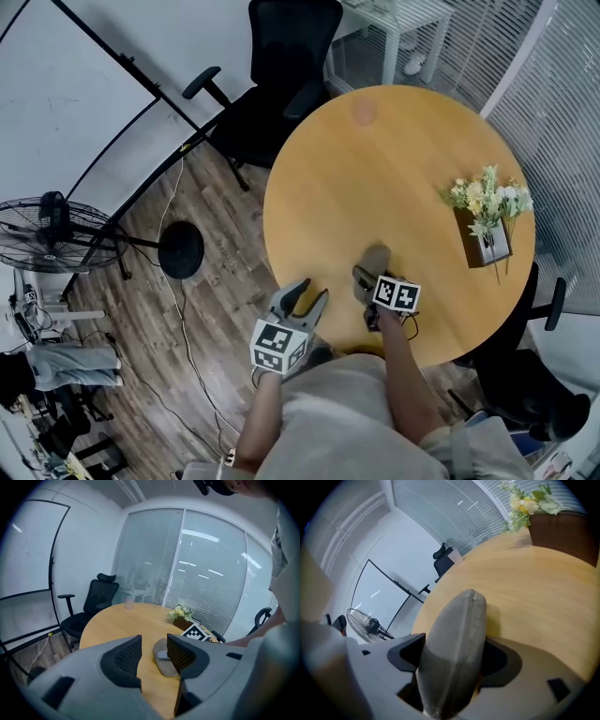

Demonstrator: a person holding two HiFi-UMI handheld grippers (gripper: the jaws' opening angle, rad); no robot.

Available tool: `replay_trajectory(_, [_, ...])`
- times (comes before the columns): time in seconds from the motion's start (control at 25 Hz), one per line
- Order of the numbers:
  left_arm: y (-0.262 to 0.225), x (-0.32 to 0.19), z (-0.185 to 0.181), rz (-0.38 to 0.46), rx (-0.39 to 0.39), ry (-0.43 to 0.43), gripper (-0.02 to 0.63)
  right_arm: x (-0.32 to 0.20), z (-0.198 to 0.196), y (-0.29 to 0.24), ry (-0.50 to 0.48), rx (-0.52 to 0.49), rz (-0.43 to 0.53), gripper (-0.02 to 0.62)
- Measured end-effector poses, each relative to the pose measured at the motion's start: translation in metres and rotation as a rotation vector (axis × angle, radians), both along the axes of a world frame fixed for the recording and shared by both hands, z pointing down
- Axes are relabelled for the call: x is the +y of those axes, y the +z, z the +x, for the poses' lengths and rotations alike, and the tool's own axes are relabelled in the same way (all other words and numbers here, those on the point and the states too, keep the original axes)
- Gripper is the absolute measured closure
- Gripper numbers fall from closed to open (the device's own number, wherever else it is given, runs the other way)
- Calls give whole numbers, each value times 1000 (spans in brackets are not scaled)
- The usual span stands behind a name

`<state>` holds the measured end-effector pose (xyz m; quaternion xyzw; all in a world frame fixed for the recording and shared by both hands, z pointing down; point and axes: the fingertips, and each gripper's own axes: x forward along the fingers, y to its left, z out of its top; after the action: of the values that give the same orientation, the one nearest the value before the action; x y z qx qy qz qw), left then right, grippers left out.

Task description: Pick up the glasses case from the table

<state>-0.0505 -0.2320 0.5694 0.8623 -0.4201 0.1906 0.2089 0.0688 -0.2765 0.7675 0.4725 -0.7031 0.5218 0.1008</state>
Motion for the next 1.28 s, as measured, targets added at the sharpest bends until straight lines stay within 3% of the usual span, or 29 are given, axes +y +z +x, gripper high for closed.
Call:
replay_trajectory(0.44, [-5, 4, -14, 1, 6, -43, 446, 5, -15, -10, -105, 14, 31, 261])
replay_trajectory(0.68, [-10, 8, -16, 8, 26, -58, 446, 4, -31, -32, -173, 13, 99, 262])
replay_trajectory(0.96, [-11, 17, -18, -13, 105, -72, 446, 6, -41, -67, -193, 24, 177, 262])
replay_trajectory(1.28, [-12, 33, -19, -16, 120, -36, 446, 20, -48, -108, -189, 66, 280, 262])
